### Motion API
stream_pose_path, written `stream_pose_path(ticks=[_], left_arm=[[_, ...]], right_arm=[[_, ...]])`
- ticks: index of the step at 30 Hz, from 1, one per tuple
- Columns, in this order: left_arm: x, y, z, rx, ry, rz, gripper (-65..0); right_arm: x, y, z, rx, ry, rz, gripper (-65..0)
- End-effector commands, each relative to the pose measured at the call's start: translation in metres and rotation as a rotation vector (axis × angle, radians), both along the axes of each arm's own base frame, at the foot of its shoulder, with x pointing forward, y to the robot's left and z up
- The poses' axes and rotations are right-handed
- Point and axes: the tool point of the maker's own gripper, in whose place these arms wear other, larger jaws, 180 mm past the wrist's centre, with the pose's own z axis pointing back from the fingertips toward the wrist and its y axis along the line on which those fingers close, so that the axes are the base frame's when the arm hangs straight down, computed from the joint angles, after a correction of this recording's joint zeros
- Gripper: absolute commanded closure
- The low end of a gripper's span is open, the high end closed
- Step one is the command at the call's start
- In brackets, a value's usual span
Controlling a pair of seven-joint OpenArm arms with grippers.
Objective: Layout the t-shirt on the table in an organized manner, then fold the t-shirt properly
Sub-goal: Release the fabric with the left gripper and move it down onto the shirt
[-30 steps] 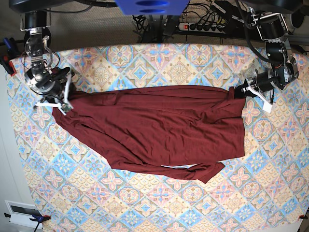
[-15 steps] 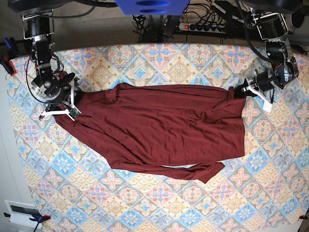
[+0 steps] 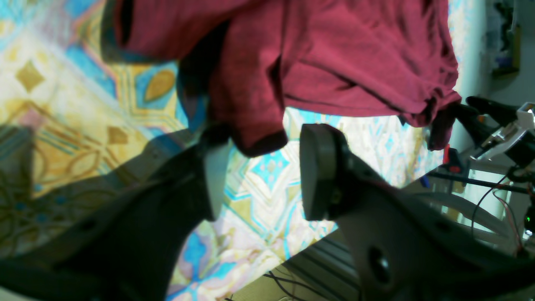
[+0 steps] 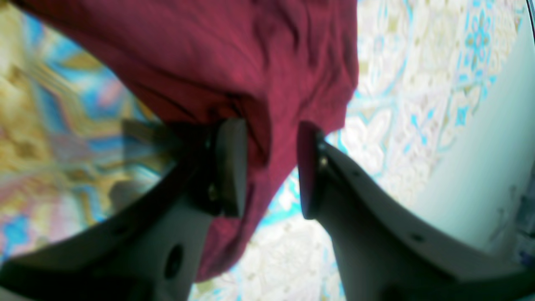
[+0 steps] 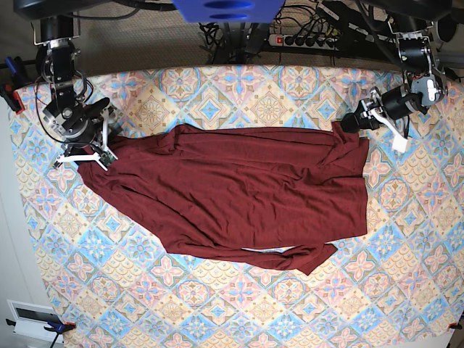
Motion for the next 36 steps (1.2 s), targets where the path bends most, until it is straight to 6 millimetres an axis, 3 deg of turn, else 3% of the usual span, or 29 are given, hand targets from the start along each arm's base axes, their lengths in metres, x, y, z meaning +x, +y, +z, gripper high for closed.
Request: stream_pose_path(ticks=[1, 5, 7, 14, 16, 21, 24, 29, 36], left_arm=[[0.005, 0.002, 0.008, -0.005, -0.030, 0.005, -28.7], [0.009, -0.006, 0.008, -0.028, -0.040, 0.013, -28.8], [0.020, -0.012, 0.012, -0.044, -0.066, 0.018, -28.8], [0.035, -0.014, -0.004, -0.012, -0.033, 0.025, -27.4], [0.040, -0.016, -0.005, 0.010, -0.032, 0.015, -22.0], [0.047, -0.019, -0.002, 0.011, -0.047, 0.013, 0.0], [0.046, -0.019, 0.004, -0.021, -0.049, 0.011, -1.0], [0.065, 0.003, 0.030, -0.064, -0.138, 0.101, -0.1], [0.096, 0.006, 0.047, -0.012, -0.196, 0.099, -0.2]], right_arm=[[0.009, -0.006, 0.013, -0.021, -0.038, 0.008, -19.0], [0.009, -0.006, 0.013, -0.021, -0.038, 0.008, -19.0], [0.009, -0.006, 0.013, -0.021, -0.038, 0.008, -19.0], [0.008, -0.005, 0.012, -0.019, -0.036, 0.008, -19.0], [0.008, -0.006, 0.013, -0.019, -0.037, 0.006, -19.0], [0.008, -0.006, 0.013, -0.019, -0.037, 0.006, -19.0], [0.009, -0.005, 0.013, -0.018, -0.039, 0.006, -19.0], [0.009, -0.005, 0.013, -0.018, -0.039, 0.006, -19.0], [0.008, -0.005, 0.012, -0.018, -0.035, 0.007, -19.0]])
